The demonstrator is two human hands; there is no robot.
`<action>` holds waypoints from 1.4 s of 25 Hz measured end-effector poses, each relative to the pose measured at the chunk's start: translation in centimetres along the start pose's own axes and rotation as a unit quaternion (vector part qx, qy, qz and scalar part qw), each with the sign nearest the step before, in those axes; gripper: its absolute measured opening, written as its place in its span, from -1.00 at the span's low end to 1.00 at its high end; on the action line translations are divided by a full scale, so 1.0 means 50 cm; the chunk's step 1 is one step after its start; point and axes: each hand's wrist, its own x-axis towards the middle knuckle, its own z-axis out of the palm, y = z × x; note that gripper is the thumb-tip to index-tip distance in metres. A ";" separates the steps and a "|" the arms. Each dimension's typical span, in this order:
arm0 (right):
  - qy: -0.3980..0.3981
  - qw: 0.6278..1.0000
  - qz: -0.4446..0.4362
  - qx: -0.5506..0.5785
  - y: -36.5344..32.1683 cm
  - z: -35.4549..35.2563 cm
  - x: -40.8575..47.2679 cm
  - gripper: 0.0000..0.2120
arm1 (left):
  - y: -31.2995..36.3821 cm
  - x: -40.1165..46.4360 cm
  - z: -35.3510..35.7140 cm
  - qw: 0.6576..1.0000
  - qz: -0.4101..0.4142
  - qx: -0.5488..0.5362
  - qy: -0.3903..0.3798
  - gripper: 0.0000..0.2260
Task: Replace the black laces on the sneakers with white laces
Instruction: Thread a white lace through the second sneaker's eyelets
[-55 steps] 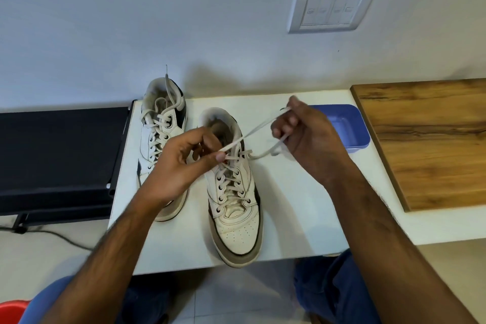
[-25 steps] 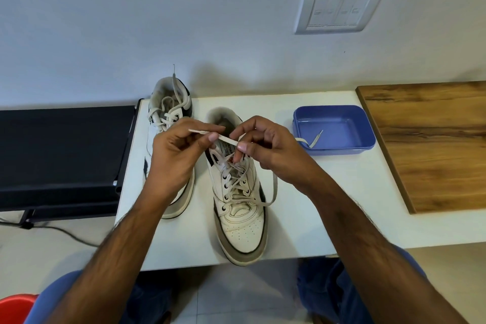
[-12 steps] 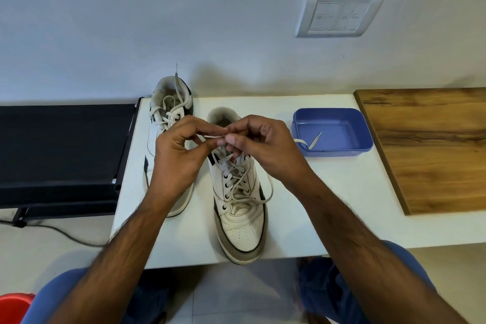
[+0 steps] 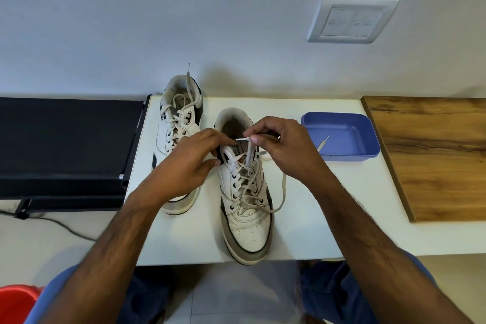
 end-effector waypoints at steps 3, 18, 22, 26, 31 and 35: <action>-0.010 0.998 -0.036 -0.055 -0.006 0.020 0.000 -0.84 | -0.003 0.004 0.009 0.999 0.016 -0.004 0.031 -0.67; -0.016 0.991 -0.036 -0.128 0.000 0.068 0.015 -0.90 | 0.007 -0.005 0.021 0.987 -0.060 -0.096 0.112 -0.61; -0.037 0.995 0.001 -0.091 -0.007 0.055 0.015 -0.87 | 0.008 -0.009 0.015 0.983 -0.059 -0.142 0.100 -0.64; -0.041 0.994 -0.007 -0.098 -0.017 0.054 0.014 -0.76 | 0.006 -0.009 0.016 0.986 -0.050 -0.137 0.086 -0.73; -0.013 0.994 -0.006 -0.111 -0.019 0.070 0.007 -0.69 | 0.000 -0.015 0.008 0.981 -0.063 -0.168 0.078 -0.80; 0.004 0.992 -0.010 -0.124 -0.023 0.088 0.003 -0.71 | -0.001 -0.016 0.012 0.985 -0.057 -0.145 0.076 -0.81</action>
